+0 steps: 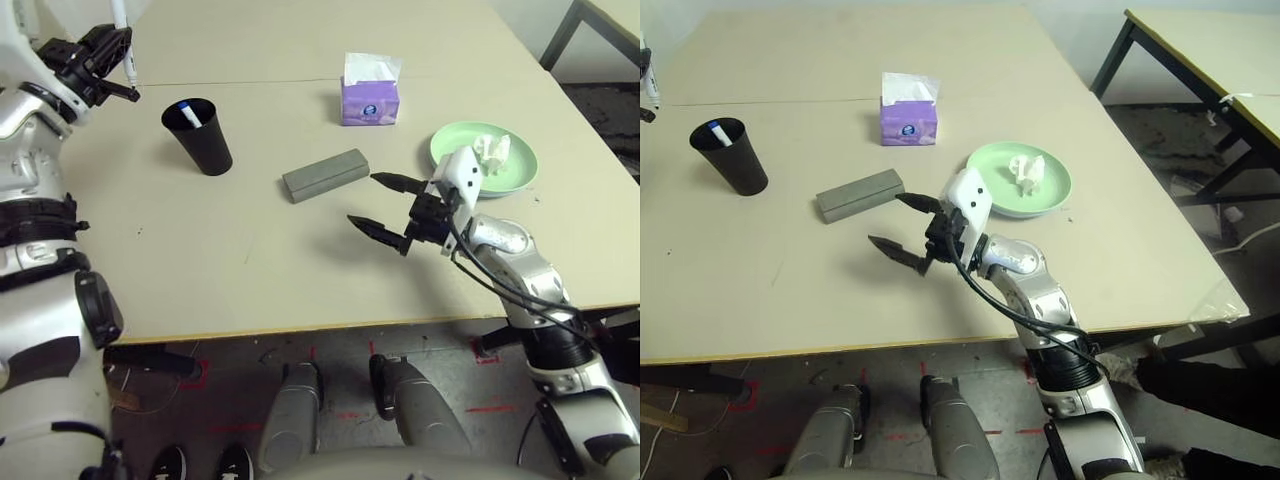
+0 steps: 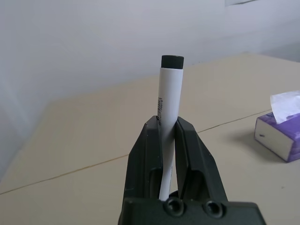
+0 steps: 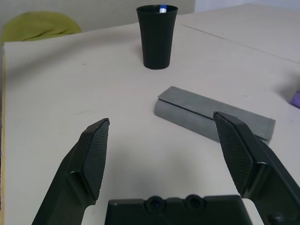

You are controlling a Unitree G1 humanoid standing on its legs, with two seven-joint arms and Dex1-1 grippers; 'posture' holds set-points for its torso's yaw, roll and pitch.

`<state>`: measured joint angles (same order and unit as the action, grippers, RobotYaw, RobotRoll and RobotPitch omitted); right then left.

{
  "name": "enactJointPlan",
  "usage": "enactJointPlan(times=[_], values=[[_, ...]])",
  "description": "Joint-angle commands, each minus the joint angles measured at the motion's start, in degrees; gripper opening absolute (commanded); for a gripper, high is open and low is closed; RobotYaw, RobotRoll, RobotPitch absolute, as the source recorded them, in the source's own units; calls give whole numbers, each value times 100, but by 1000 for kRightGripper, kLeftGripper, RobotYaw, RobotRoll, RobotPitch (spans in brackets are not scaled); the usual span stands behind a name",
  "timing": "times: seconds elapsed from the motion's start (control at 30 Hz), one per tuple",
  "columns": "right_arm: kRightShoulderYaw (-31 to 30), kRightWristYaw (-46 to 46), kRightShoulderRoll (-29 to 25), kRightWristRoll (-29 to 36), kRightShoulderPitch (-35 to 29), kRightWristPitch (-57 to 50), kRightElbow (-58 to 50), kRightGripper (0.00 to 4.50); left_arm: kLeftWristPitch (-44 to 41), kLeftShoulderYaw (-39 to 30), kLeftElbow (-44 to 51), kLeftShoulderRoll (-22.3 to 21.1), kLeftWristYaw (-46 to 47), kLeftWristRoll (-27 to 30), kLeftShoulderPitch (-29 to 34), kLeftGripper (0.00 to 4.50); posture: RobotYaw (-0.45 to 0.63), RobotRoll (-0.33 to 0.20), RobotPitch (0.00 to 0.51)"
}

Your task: Organize and tidy the items on the table.

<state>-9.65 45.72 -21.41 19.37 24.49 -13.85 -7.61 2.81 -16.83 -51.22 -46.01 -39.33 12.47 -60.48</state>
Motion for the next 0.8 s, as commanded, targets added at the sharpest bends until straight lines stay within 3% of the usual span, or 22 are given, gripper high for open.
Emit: enactJointPlan(times=[0.03,0.6,0.63,0.8], values=[[27,0,-80,-45,-91,-70,-195,4500,345,51,-462,44,55,-130,-124,247,-124,0,177],[52,34,-234,28,-106,-244,-428,4500,634,-31,-908,357,233,-66,79,247,-130,0,183],[49,40,-237,27,-98,-243,-424,4500,643,-32,-885,371,231,-62,105,1003,-130,0,183],[34,94,-243,13,-54,-227,-395,4500,659,-65,-780,394,214,-19,172,2663,-126,0,183]])
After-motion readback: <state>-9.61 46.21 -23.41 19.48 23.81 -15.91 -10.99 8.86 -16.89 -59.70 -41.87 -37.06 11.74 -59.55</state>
